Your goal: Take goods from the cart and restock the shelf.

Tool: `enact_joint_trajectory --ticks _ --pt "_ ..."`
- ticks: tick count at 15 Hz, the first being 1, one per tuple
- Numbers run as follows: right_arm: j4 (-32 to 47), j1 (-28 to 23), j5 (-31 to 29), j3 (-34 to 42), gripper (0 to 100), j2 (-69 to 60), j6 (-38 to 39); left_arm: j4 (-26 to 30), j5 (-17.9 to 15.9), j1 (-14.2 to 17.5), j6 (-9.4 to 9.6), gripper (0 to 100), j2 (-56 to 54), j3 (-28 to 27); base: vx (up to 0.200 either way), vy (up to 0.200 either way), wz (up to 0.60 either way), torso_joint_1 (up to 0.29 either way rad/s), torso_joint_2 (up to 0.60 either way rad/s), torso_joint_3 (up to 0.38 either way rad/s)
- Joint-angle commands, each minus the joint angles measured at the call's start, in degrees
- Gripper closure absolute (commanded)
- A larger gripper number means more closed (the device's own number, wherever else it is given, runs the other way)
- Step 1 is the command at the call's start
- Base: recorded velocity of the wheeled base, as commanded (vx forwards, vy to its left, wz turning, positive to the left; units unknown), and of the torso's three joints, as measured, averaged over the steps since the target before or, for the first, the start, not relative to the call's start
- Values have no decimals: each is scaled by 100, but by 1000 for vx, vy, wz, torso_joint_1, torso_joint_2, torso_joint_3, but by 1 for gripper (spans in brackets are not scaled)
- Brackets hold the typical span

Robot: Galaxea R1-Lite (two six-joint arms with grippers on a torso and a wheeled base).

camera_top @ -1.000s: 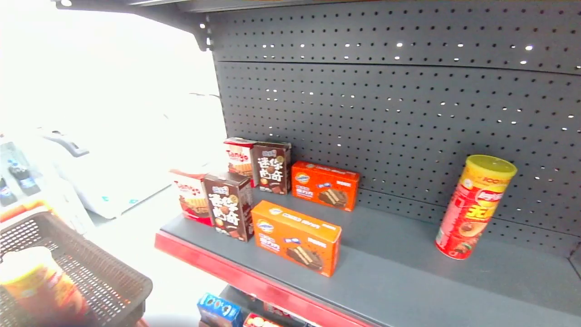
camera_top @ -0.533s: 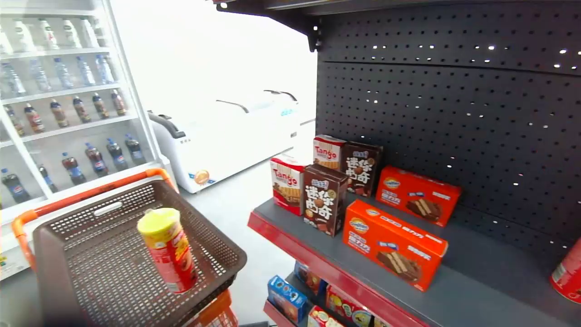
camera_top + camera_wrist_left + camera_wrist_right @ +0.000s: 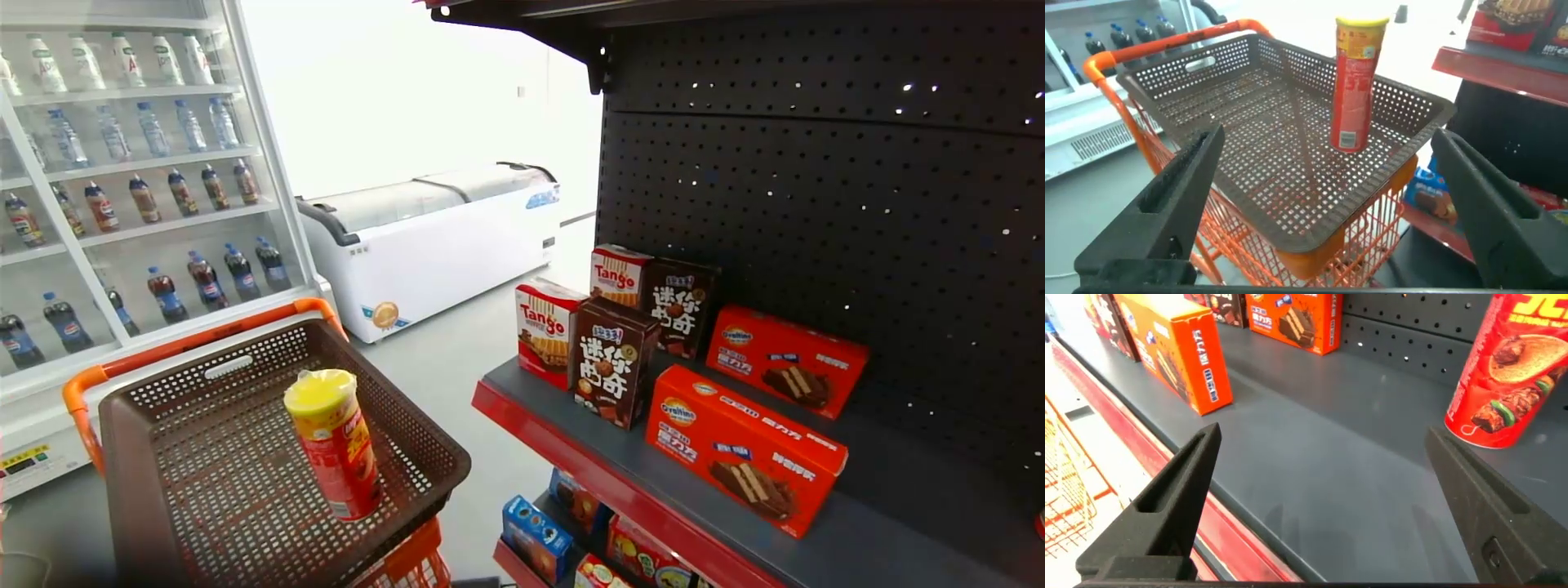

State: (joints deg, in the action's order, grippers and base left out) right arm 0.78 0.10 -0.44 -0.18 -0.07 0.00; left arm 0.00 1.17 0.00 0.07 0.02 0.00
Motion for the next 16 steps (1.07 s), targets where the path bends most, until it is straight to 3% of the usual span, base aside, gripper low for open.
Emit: enact_joint_trajectory --ticks 1,2,4,6,11,15,16 --pt "1 -1 0 1 0 7 0 -9 -64 -9 37 0 -2 -97 0 0 0 0 0 0" --pt "1 -1 0 1 0 7 0 105 -319 -44 116 0 85 -598 0 0 0 0 0 0" --pt "1 -1 0 1 0 7 0 642 -451 -176 116 0 1043 -1354 0 0 0 0 0 0" --pt "1 -1 0 1 0 7 0 633 -433 -378 133 0 2001 -1608 0 0 0 0 0 0" --pt "1 -1 0 1 0 7 0 448 -416 -369 142 0 4023 -1986 0 0 0 0 0 0" --pt "1 -1 0 1 0 7 0 -378 -548 -343 107 0 5166 -2004 0 0 0 0 0 0" --pt "1 -1 0 1 0 7 0 -967 -618 -343 54 0 5737 -2013 0 0 0 0 0 0"
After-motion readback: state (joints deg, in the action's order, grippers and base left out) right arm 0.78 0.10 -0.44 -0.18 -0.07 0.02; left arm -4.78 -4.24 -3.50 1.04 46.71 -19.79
